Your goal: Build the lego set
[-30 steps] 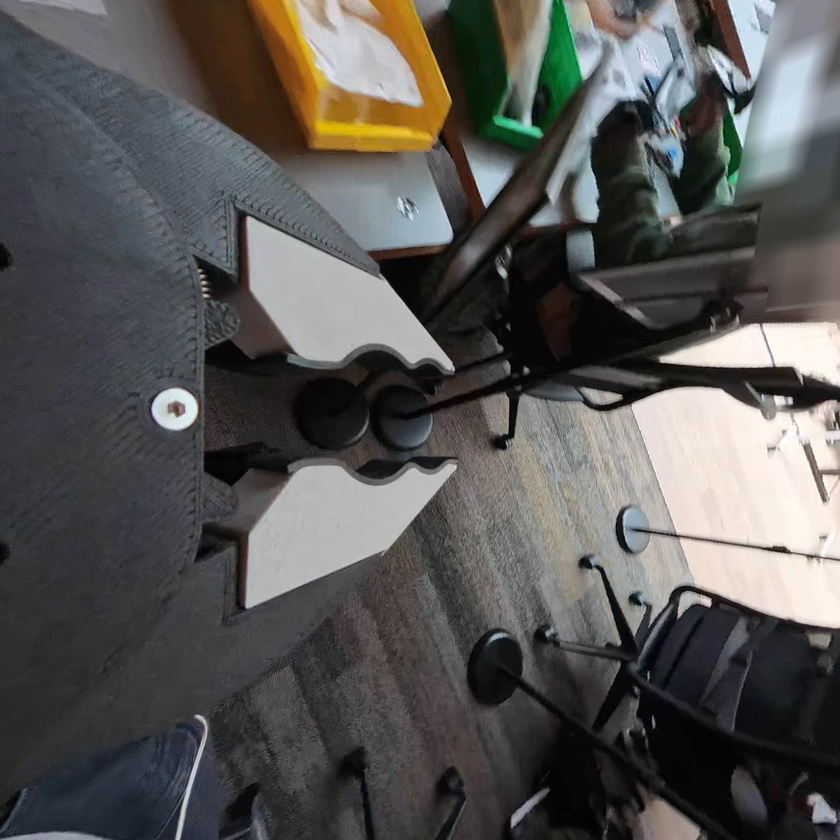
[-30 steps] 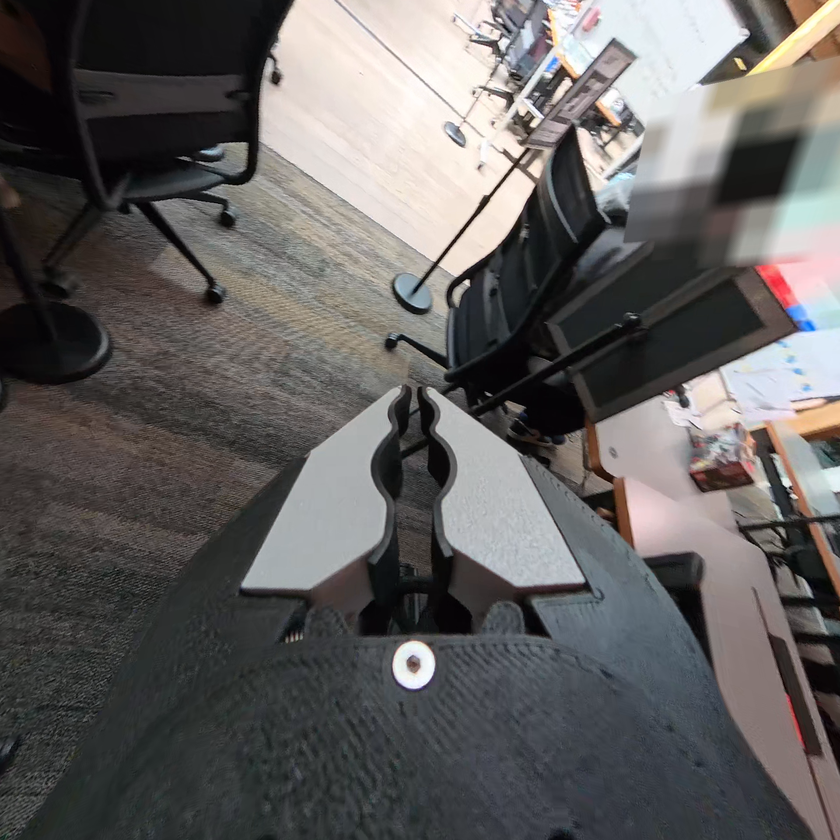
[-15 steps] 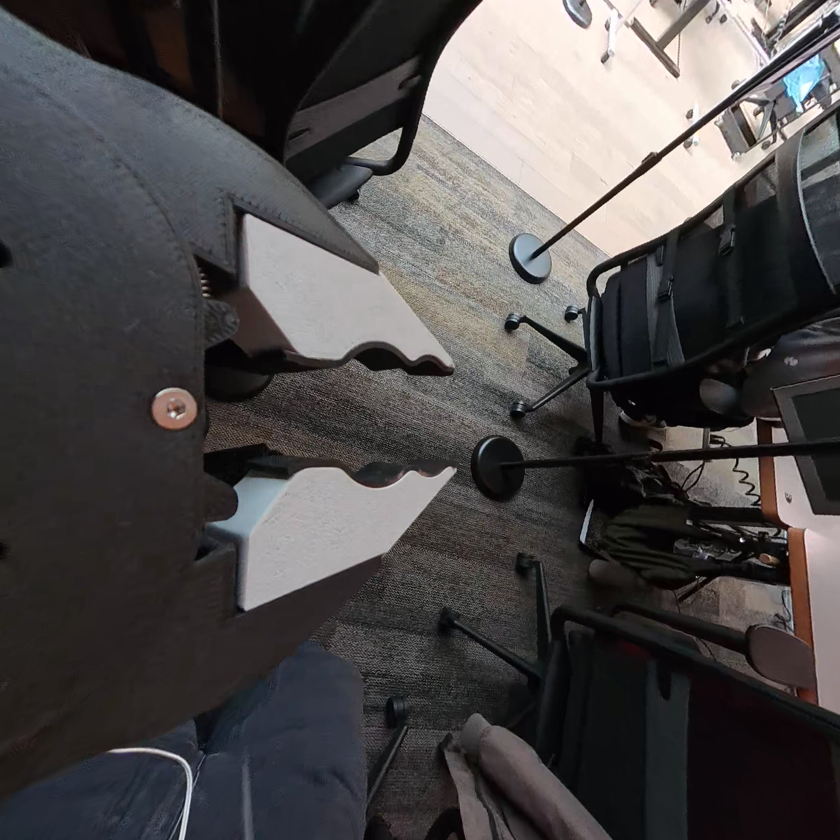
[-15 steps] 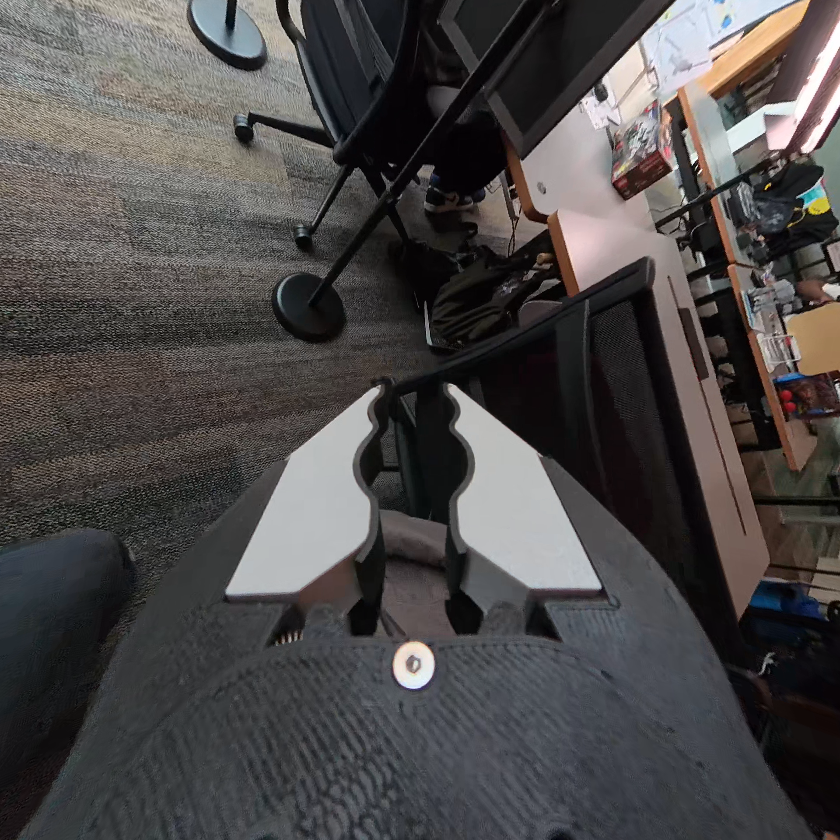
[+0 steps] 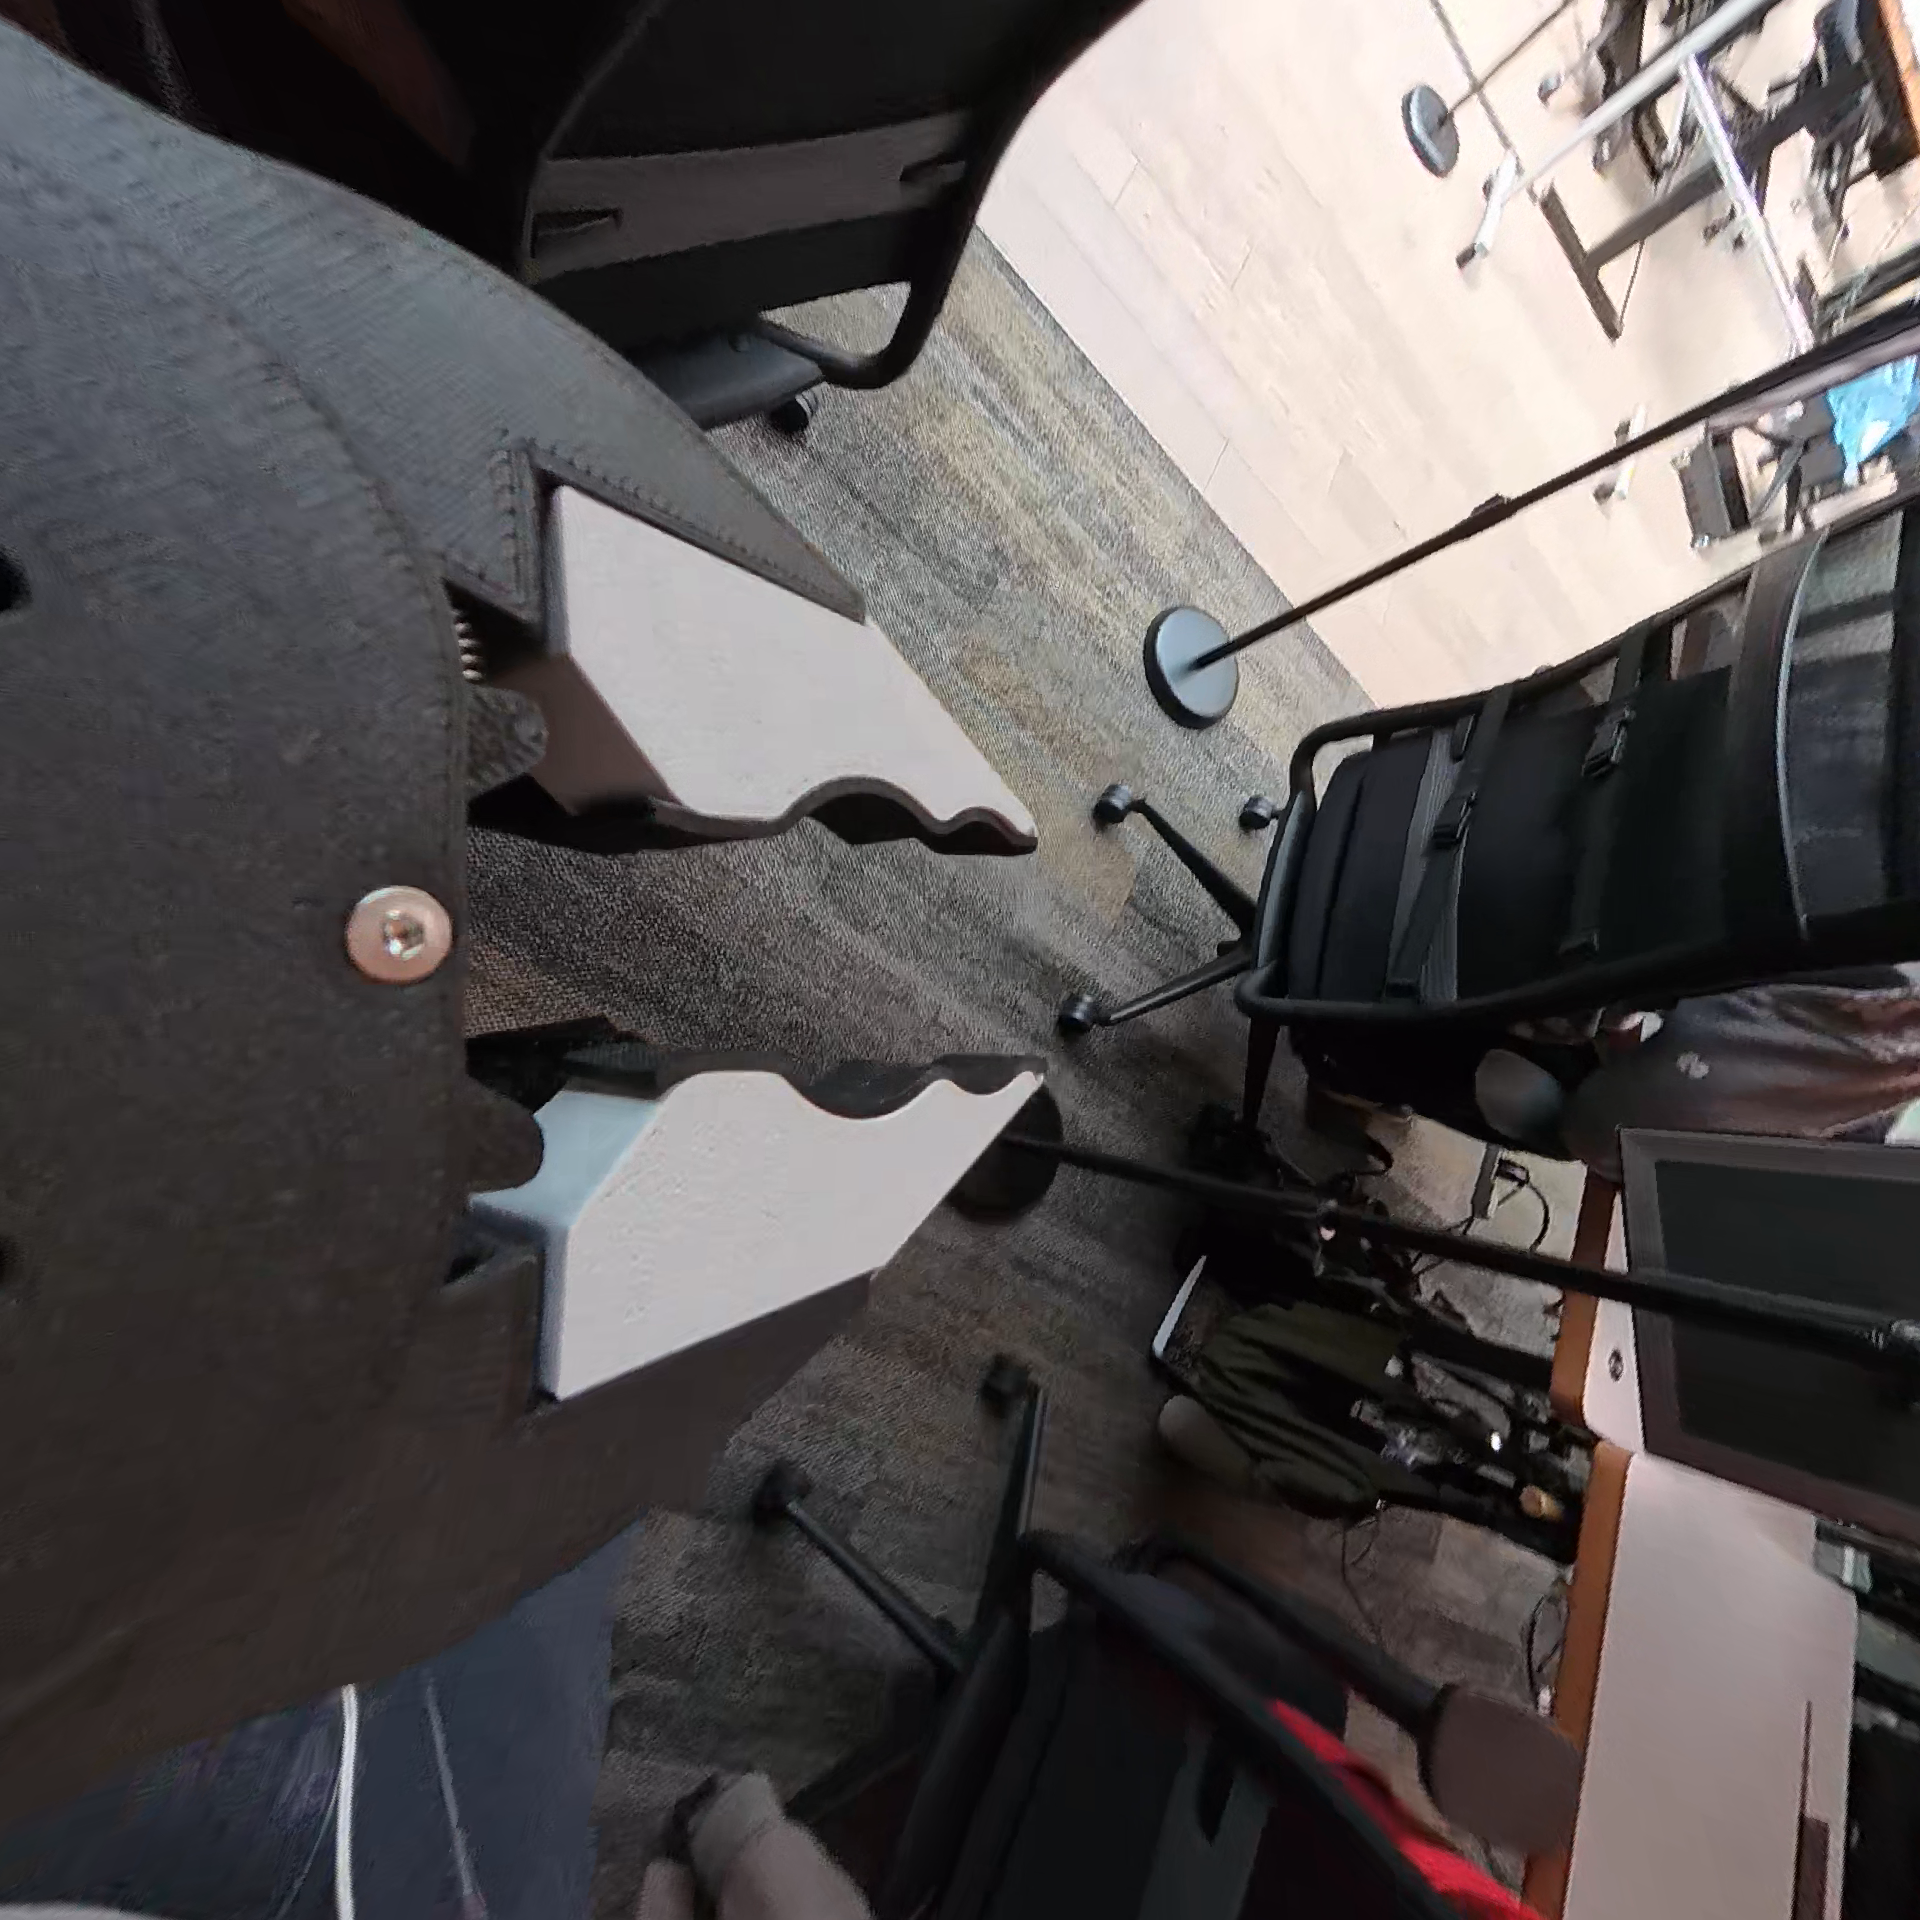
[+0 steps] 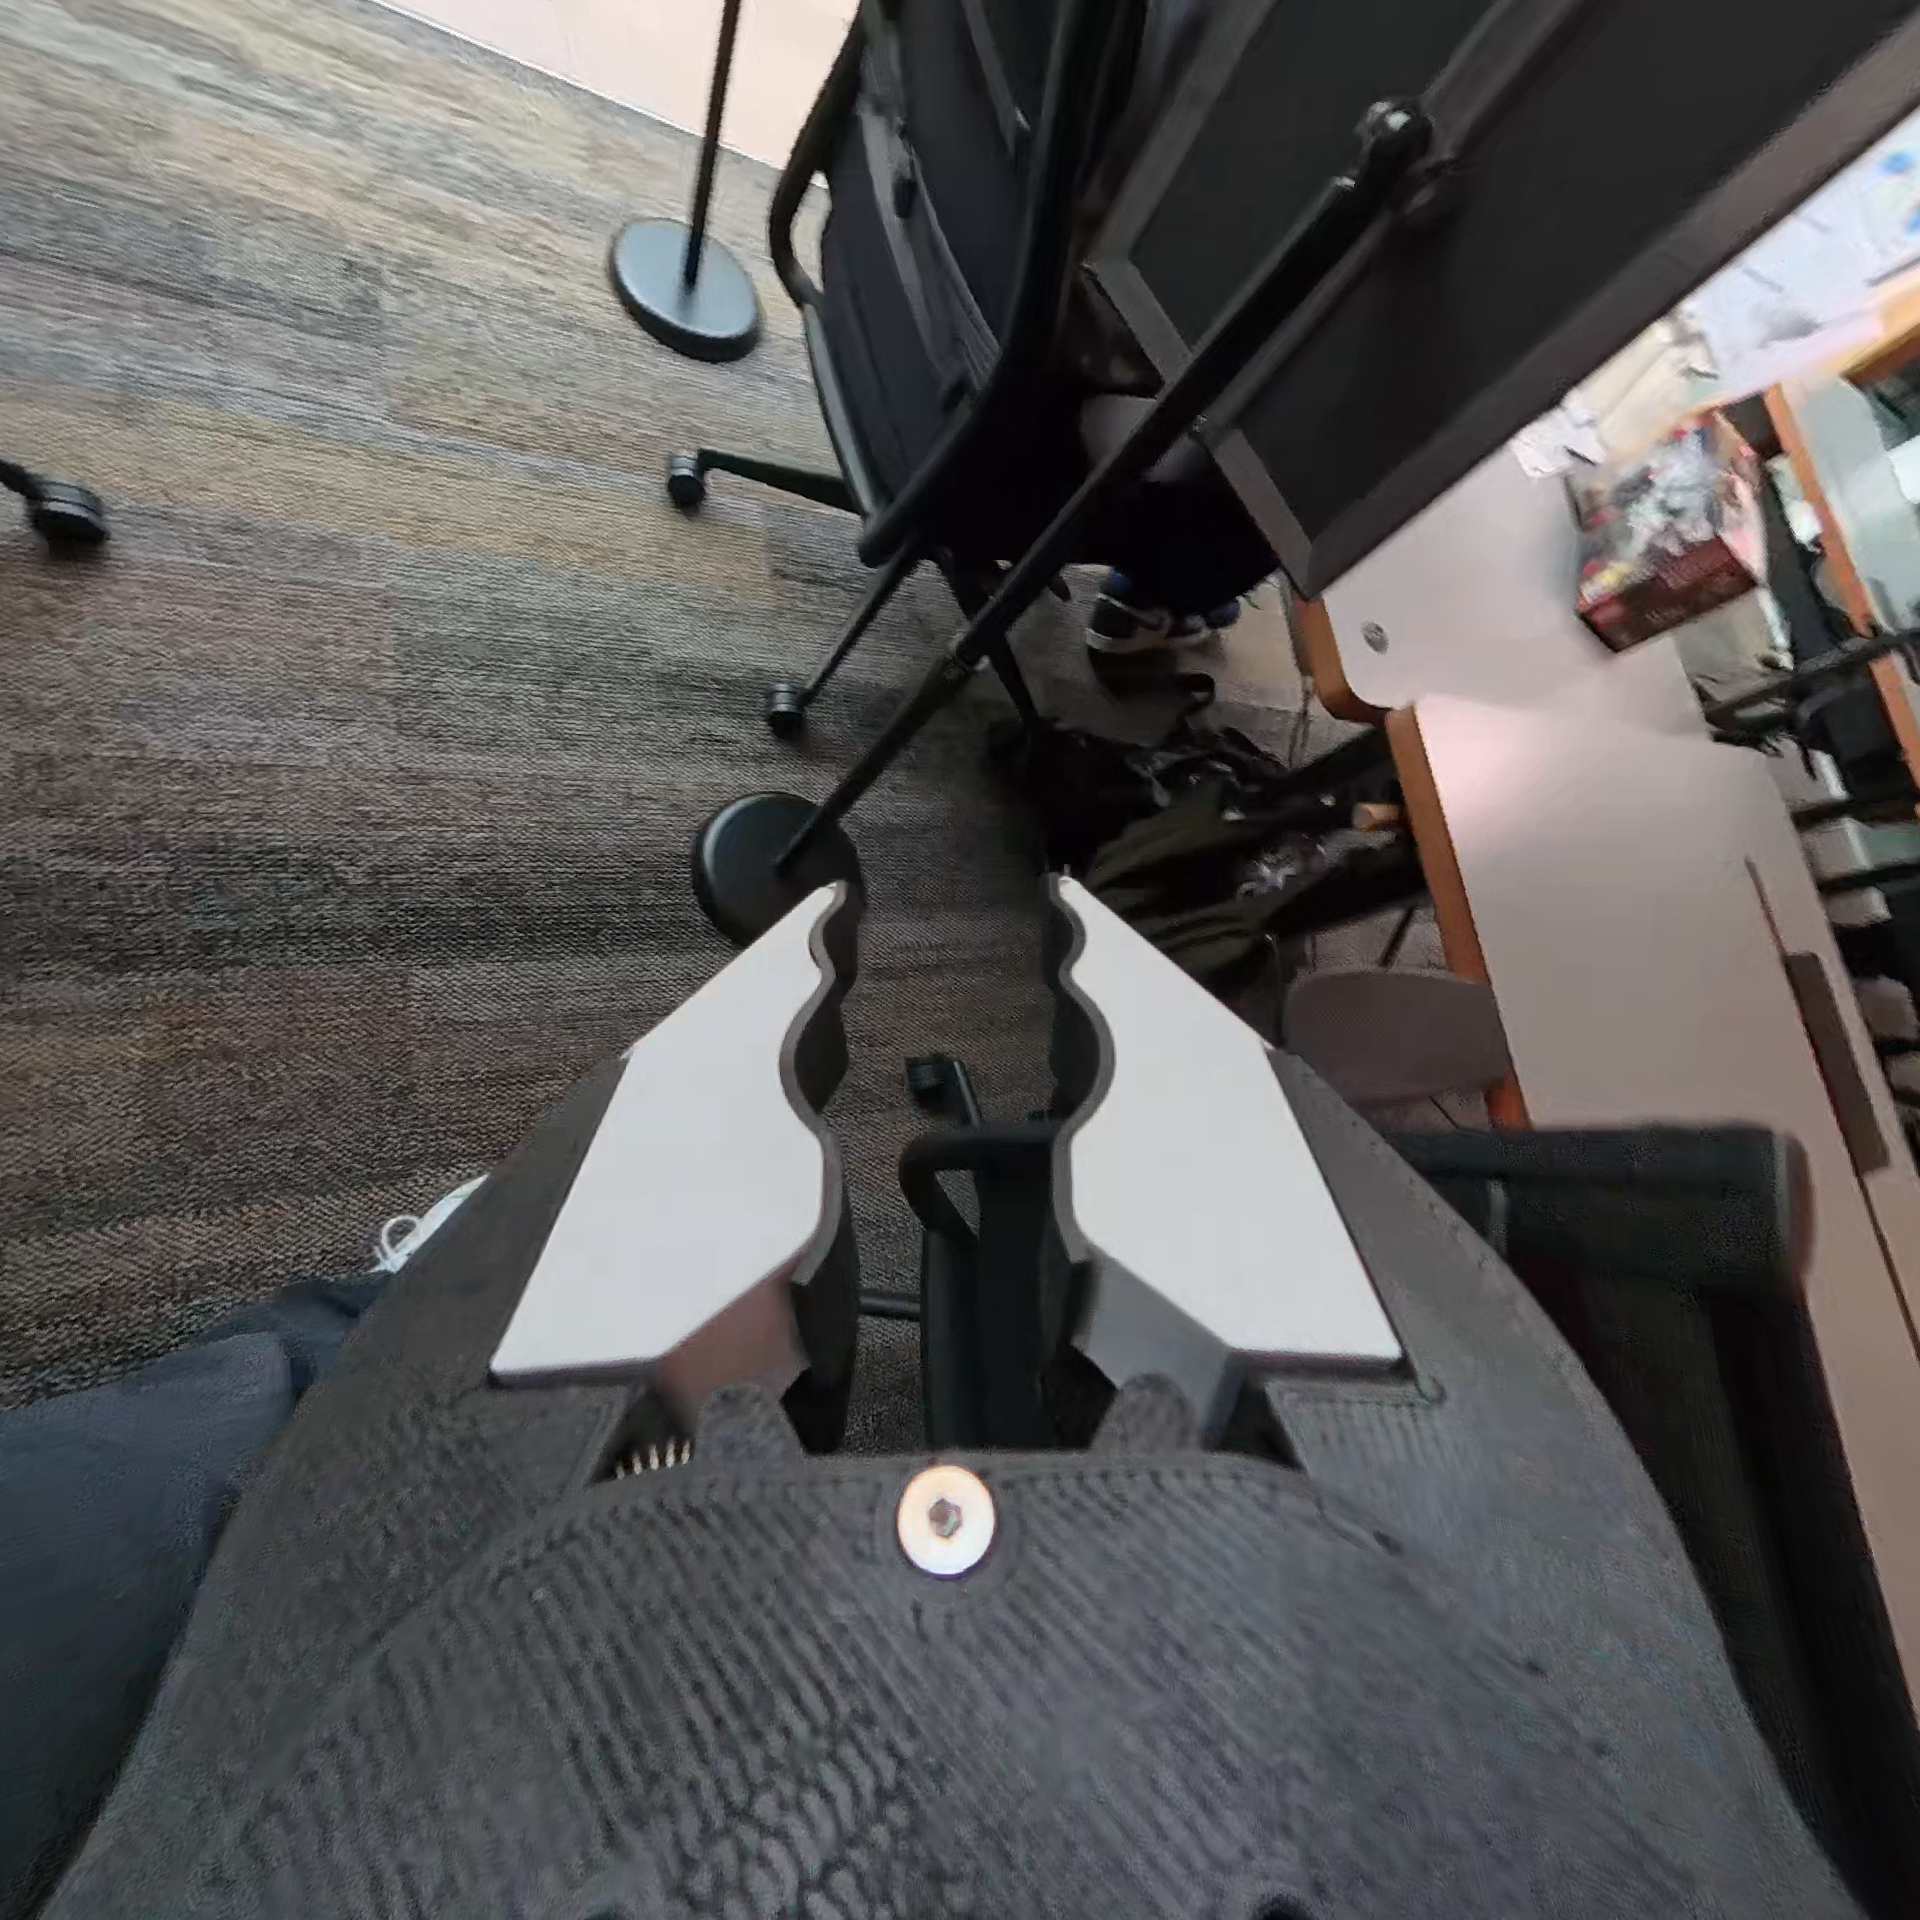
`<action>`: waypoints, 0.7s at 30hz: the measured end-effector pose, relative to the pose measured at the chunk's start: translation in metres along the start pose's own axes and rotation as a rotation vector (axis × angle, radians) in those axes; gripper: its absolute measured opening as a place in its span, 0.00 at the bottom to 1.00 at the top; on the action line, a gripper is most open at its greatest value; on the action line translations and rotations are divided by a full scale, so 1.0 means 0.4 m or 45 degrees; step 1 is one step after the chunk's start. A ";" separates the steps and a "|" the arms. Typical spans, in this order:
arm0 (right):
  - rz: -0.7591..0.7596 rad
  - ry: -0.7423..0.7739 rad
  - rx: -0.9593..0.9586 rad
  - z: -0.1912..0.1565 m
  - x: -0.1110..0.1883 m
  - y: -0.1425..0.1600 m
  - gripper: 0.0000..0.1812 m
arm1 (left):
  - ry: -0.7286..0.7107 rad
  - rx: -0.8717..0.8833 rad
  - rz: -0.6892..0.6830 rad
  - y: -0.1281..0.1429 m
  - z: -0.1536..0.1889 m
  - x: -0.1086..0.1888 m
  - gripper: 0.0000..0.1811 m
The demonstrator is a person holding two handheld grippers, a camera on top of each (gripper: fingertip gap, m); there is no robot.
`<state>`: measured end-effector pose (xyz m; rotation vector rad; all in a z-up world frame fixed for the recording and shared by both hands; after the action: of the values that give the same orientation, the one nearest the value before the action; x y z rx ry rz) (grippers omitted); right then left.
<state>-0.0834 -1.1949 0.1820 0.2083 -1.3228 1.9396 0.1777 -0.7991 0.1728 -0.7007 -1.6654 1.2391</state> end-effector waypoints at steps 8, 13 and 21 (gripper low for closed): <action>0.348 -0.603 0.359 -0.036 -0.348 -0.268 0.20 | -0.339 0.105 -0.031 -0.032 0.029 -0.082 0.20; 0.566 -0.869 0.445 -0.209 -0.505 -0.437 0.20 | -0.483 0.246 -0.037 0.012 0.034 -0.077 0.20; 0.622 -1.249 0.674 -0.519 -0.670 -0.591 0.19 | -0.915 0.453 -0.034 0.055 -0.016 -0.011 0.20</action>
<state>0.3166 -1.1114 0.1208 1.3405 -1.4695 2.7360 0.1836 -0.7926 0.1512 0.0057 -1.9117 1.8426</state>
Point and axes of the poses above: each gripper's, where its closed fingertips meet, x back along the fingers, y out of its underside, z = x × y across the jaws, the point moved 10 cm from there along x, back along the fingers, and after that the axes turned 6 degrees about z, right-handed, at the moved point
